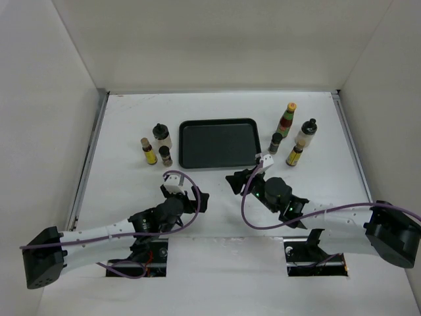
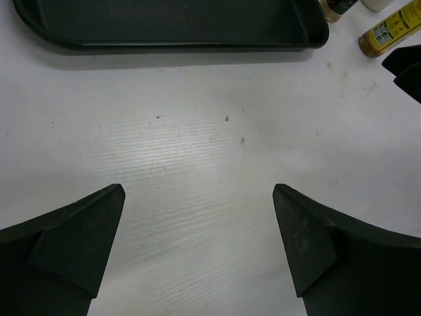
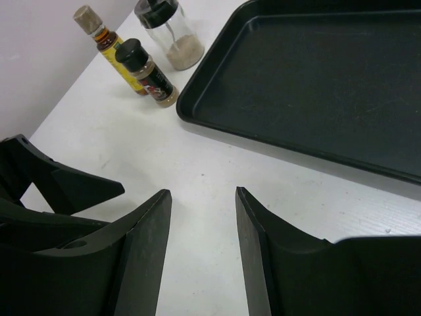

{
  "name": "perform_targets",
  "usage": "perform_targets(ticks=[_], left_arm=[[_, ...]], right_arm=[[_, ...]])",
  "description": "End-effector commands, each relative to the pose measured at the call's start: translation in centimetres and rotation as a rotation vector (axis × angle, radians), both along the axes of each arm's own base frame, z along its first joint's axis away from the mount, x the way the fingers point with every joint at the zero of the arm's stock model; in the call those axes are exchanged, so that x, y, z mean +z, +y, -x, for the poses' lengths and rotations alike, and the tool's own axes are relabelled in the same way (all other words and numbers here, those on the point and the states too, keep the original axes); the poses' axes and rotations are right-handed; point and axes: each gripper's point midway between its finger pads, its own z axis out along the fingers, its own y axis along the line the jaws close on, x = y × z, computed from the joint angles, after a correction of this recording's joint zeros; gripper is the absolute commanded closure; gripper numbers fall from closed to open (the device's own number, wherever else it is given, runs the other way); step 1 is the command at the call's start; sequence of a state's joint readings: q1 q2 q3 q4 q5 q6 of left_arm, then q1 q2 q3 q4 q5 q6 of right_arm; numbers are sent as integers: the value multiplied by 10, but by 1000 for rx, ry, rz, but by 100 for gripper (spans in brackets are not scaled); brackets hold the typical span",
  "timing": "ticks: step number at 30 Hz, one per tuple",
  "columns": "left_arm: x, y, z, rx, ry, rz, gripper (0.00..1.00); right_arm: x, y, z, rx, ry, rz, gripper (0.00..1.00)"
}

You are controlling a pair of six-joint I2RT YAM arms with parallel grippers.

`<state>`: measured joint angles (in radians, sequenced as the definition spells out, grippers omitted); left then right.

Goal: Organize the condiment bottles

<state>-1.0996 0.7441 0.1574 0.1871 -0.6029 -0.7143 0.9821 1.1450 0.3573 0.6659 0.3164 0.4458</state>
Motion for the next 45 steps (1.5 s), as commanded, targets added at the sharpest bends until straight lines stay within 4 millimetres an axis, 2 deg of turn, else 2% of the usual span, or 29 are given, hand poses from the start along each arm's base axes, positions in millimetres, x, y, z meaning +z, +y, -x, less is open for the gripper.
perform_targets(ticks=[1, 9, 13, 17, 20, 22, 23, 24, 25, 26, 27, 29, 34, 38, 41, 45], left_arm=[[14, -1, -6, 27, -26, 39, 0], [49, 1, -23, 85, -78, 82, 0], [84, 4, -33, 136, -144, 115, 0], [132, 13, -48, 200, -242, 117, 0], [165, 29, -66, 296, -304, 94, 0], [183, 41, -80, 362, -326, 87, 0], [190, 46, -87, 387, -333, 86, 3], [197, 52, -94, 413, -339, 86, 19], [202, 60, -100, 448, -341, 85, 40], [206, 67, -105, 482, -342, 82, 54], [210, 75, -110, 514, -340, 75, 59], [213, 92, -123, 584, -325, 39, 60], [211, 127, -159, 716, -270, -58, 50], [186, 155, -179, 778, -194, -108, 48], [160, 177, -183, 816, -109, -130, 47], [136, 191, -185, 831, -42, -143, 41]], right_arm=[[26, 2, -1, 8, -50, -79, 50], [29, -3, -1, -4, -58, -90, 50], [32, -4, -1, -7, -61, -98, 51], [30, -8, -3, -25, -57, -92, 69], [25, -13, -9, -66, -39, -63, 85], [20, -15, -12, -86, -22, -37, 87], [19, -16, -13, -95, -15, -24, 87], [17, -16, -15, -104, -12, -17, 87], [15, -17, -16, -112, -9, -10, 85], [14, -17, -17, -116, -5, -6, 83], [14, -18, -17, -120, -2, -6, 81], [16, -16, -16, -115, -3, -13, 76], [18, -17, -15, -115, -7, -19, 65], [16, -17, -16, -117, -4, -13, 61], [15, -16, -16, -119, -1, -11, 60], [9, -15, -19, -126, 8, 8, 59]])
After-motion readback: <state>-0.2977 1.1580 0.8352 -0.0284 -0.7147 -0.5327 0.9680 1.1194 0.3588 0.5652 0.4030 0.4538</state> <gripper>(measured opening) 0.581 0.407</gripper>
